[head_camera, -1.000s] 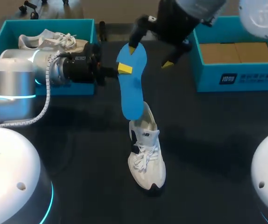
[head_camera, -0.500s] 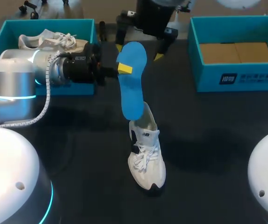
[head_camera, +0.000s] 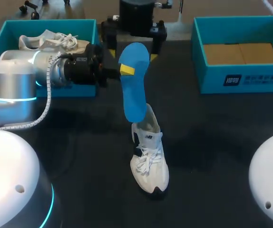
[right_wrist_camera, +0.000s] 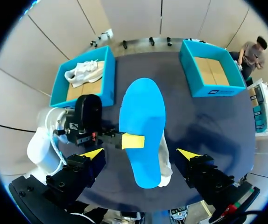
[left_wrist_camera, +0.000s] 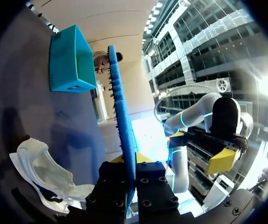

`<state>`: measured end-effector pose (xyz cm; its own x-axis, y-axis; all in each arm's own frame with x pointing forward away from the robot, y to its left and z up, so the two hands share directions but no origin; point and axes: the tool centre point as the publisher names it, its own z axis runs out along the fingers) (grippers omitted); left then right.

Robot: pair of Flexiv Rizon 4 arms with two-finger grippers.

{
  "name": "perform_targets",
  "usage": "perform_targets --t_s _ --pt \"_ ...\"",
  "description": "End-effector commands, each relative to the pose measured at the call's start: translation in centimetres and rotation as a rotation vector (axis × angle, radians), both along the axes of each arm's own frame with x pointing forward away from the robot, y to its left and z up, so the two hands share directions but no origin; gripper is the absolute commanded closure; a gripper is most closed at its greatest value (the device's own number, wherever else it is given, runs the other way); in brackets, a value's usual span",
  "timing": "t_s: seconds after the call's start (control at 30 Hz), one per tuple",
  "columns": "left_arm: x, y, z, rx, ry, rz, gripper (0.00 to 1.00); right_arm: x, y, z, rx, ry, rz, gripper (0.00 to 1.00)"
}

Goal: Take the shoe out of the shoebox, open the shoe tongue, remove and reinsert the insole, then place the shoe into the shoebox

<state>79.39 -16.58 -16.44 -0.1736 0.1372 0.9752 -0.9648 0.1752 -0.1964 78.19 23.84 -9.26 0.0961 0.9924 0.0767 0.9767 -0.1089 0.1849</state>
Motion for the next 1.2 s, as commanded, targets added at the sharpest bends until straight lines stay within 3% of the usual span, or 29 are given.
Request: perform_targets --t_s 0.03,0.63,1.2 --pt "-0.1 0.0 0.1 0.004 0.0 0.001 1.0 0.2 0.6 -0.1 -0.058 0.011 -0.012 0.0" --pt "-0.1 0.0 0.1 0.004 0.0 0.001 1.0 -0.3 0.2 0.1 0.013 0.022 0.004 0.0" --pt "-0.1 0.0 0.1 0.004 0.0 0.001 1.0 -0.6 -3.4 0.9 0.126 0.01 -0.015 0.0"
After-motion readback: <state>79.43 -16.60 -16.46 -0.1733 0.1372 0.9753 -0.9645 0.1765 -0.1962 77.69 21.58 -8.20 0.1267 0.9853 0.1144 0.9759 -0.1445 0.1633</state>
